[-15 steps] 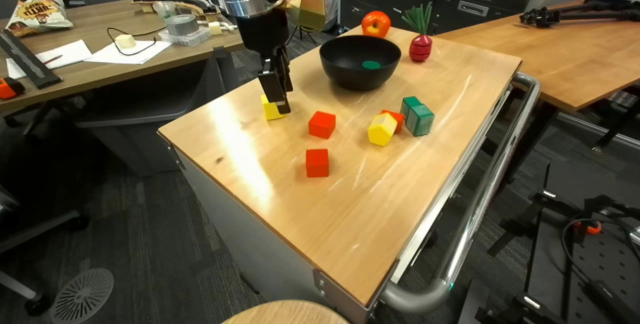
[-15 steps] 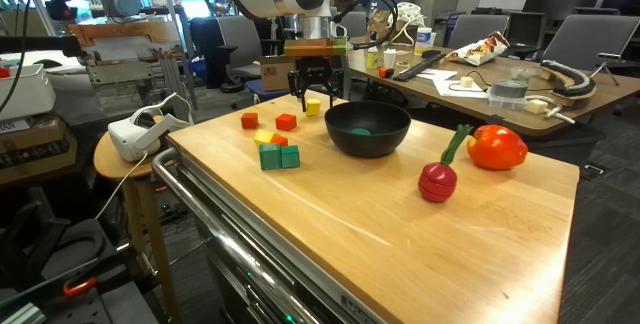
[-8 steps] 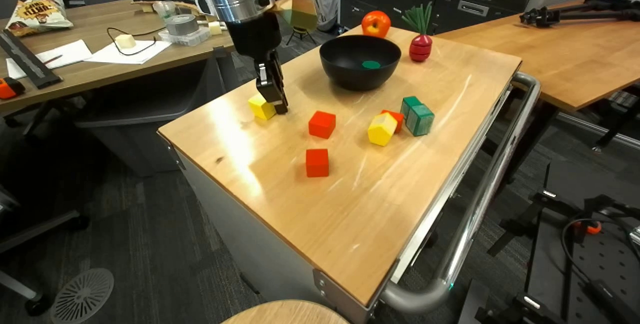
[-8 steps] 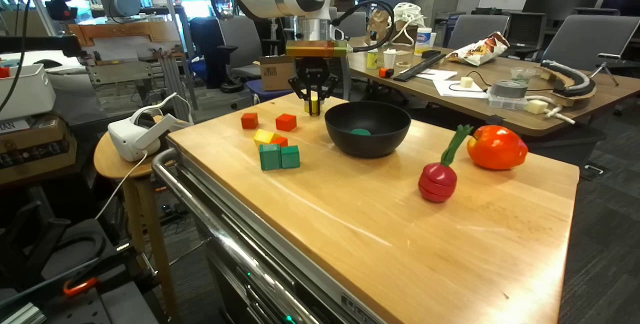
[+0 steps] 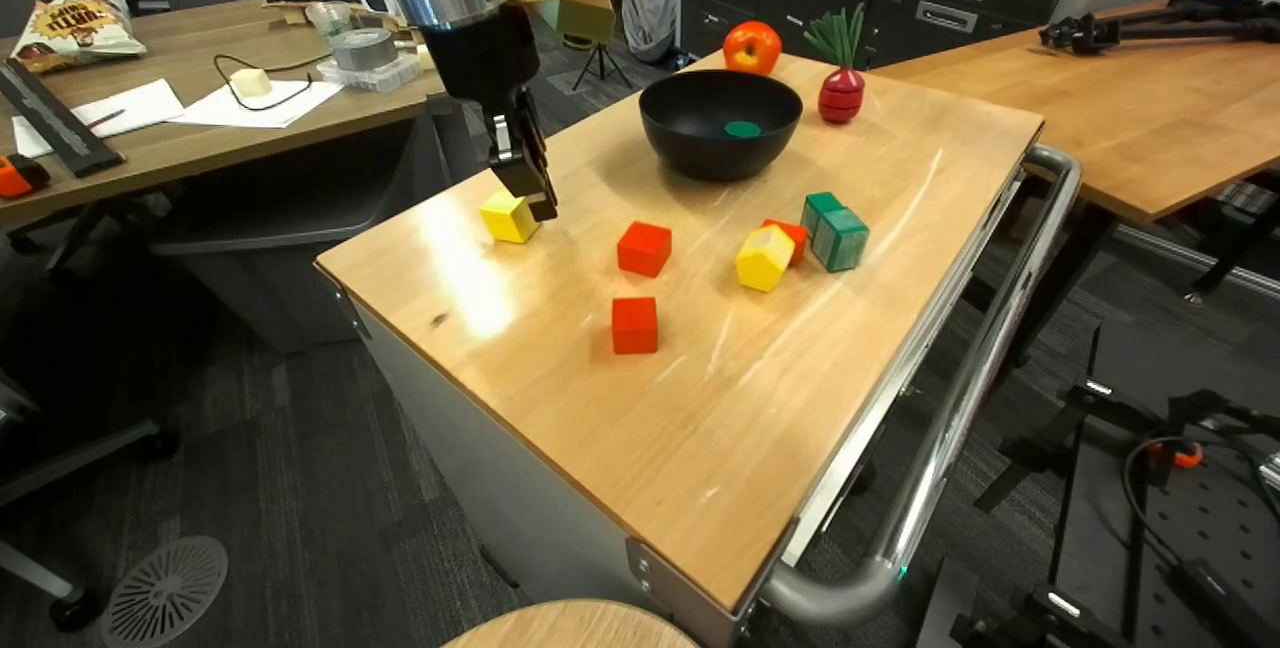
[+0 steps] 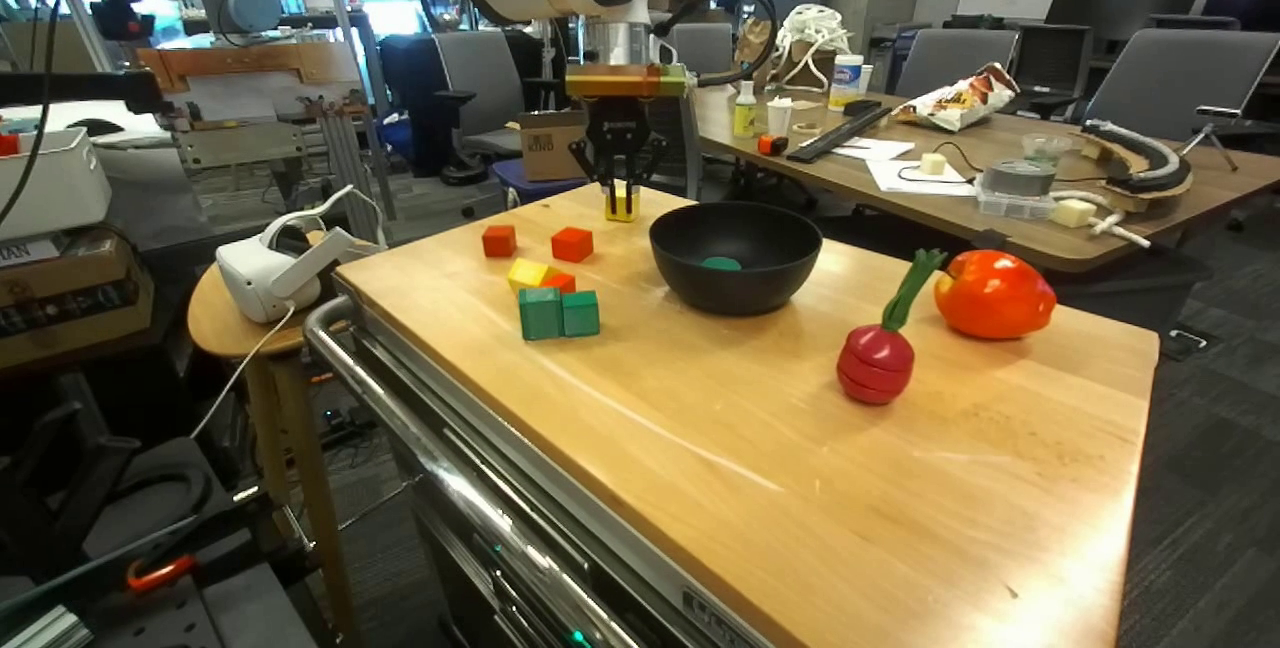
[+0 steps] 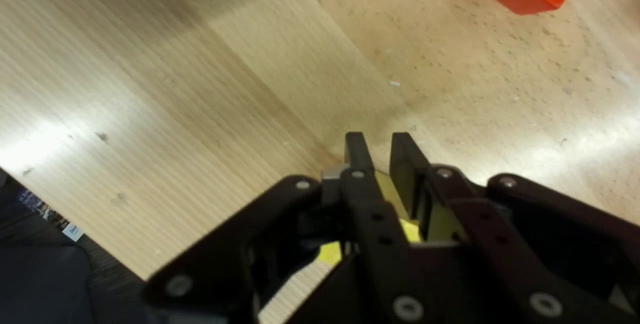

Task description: Move the apple to the top right corner of the countertop, place all the blocks inside the black bowl, put the radish in the bowl

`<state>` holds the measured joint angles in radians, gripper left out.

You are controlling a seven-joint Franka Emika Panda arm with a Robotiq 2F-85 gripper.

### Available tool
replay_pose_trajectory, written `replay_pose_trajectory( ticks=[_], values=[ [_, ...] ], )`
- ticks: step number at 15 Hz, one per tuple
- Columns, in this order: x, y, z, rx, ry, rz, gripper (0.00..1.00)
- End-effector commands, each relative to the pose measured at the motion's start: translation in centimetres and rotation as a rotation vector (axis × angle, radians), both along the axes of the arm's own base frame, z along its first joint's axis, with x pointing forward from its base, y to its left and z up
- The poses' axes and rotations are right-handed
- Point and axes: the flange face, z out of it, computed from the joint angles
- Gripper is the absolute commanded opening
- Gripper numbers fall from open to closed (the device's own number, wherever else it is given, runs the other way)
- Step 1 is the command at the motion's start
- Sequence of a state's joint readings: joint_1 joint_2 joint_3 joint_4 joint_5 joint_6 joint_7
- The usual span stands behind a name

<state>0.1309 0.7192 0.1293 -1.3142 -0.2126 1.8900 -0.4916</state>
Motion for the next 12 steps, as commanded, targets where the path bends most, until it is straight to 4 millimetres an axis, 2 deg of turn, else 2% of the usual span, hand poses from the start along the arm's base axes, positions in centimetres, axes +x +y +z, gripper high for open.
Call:
replay_pose_trajectory(
  ticks=[1,5,7,8,12],
  values=[
    [-0.2,0.7,2.2,0.014,0.038,-0.048,0.51],
    [0.4,1.0,2.9,0.042,0.006,-0.143,0.82],
    [1.2,1.0,2.3,0.036,-0.016,-0.169,0.97],
    [1.5,1.1,1.9,0.033,-0.016,-0.192,1.00],
    [2.9,1.3,0.1,-0.006,-0.057,-0.284,1.00]
  ],
)
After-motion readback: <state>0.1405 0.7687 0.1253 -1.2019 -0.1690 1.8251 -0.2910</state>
